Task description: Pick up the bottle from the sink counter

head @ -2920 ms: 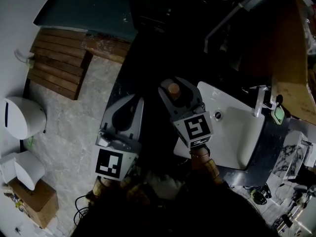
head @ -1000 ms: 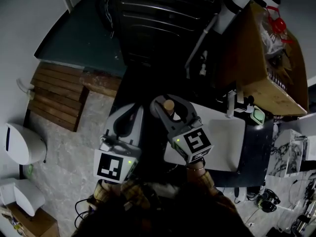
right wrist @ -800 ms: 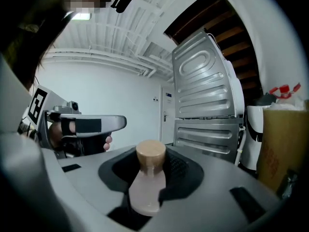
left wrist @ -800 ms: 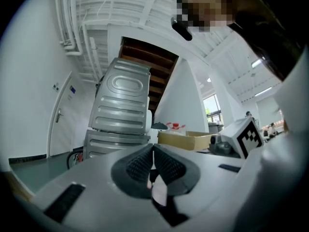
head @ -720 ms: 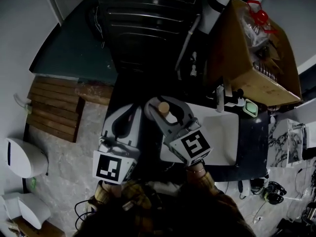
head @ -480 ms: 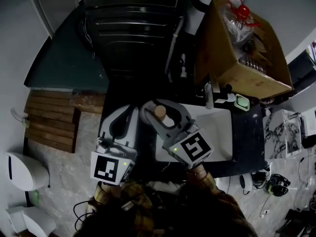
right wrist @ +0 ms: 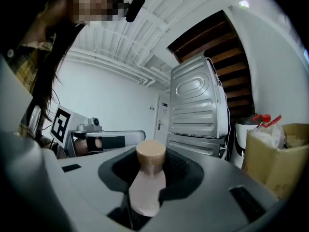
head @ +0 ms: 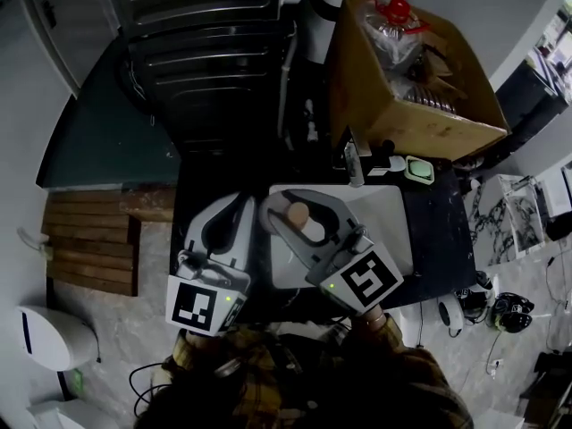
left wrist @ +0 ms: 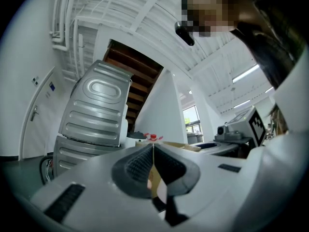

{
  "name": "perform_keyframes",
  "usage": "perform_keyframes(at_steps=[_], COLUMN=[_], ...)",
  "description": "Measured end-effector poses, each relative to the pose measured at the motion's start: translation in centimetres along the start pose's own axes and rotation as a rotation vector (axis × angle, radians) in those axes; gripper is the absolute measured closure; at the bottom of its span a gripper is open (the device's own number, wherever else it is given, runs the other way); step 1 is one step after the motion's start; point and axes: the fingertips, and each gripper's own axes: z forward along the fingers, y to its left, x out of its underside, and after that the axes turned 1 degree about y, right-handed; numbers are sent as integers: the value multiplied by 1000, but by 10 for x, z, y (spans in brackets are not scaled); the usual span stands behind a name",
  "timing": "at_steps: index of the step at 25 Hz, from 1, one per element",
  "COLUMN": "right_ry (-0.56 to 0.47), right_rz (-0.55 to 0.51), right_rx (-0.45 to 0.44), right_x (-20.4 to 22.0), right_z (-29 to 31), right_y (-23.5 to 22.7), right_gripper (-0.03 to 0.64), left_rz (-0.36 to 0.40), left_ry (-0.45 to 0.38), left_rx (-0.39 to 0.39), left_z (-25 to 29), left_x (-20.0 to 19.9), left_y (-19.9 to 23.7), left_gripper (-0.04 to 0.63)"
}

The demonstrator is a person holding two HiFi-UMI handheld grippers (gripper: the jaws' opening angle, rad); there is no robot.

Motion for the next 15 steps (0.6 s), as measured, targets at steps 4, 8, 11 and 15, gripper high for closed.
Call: perform_keyframes(at_steps=[4, 8, 11, 15], right_ry=[-5, 3, 0, -7], right_rz=[10, 16, 9, 7], right_rx=[15, 32, 38, 35], right_x=[-1, 3, 4, 3], right_z=[-14, -22, -20, -21], right_y=[-3, -7, -7, -6], right_gripper=[488, 488, 488, 488], left_rz=[0, -5, 1, 5], left_ry=[5, 10, 4, 7], left_rx=[15, 20, 9, -1], left_z=[1, 1, 0, -1], left_x=[0, 0, 0, 1], left_y=[-8, -13, -10, -9], left_gripper=[574, 574, 574, 574])
